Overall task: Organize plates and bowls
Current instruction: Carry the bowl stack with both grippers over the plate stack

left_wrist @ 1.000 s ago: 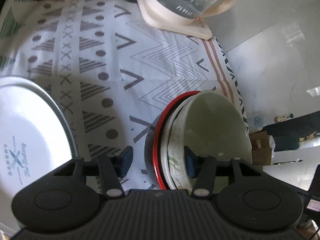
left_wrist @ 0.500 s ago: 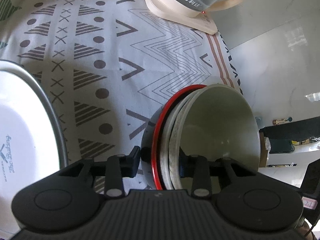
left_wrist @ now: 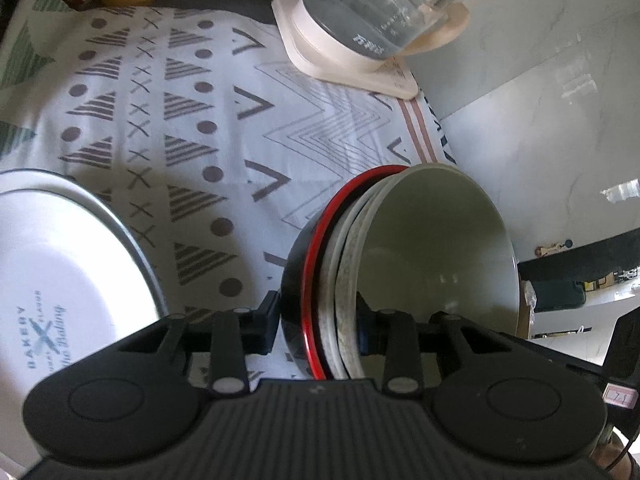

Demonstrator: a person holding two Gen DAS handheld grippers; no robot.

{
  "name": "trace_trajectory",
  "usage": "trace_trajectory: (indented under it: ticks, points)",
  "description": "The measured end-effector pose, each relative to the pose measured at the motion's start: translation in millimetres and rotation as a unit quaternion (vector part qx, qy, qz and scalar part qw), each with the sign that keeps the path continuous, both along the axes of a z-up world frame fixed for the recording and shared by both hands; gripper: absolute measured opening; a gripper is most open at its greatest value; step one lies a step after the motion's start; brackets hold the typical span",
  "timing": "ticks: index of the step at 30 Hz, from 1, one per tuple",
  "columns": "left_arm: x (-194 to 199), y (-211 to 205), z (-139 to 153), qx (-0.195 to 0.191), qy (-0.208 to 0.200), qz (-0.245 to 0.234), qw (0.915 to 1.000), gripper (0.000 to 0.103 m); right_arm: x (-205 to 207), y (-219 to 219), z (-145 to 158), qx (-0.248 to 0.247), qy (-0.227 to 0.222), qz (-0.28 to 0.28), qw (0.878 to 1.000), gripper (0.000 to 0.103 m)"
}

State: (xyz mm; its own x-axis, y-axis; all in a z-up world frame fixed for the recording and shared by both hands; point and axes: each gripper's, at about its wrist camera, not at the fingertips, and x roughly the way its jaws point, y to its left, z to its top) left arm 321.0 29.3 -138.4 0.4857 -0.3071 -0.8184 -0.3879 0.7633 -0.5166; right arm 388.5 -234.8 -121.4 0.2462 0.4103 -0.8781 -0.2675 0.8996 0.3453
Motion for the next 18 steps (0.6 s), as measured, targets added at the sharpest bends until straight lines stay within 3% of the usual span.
trace_trajectory:
  ticks: [18]
  points:
    - [-51,68,31,0.006,-0.024,0.046,0.9987,0.034,-24,72,31,0.014,-0.032,0.055,0.998,0.027]
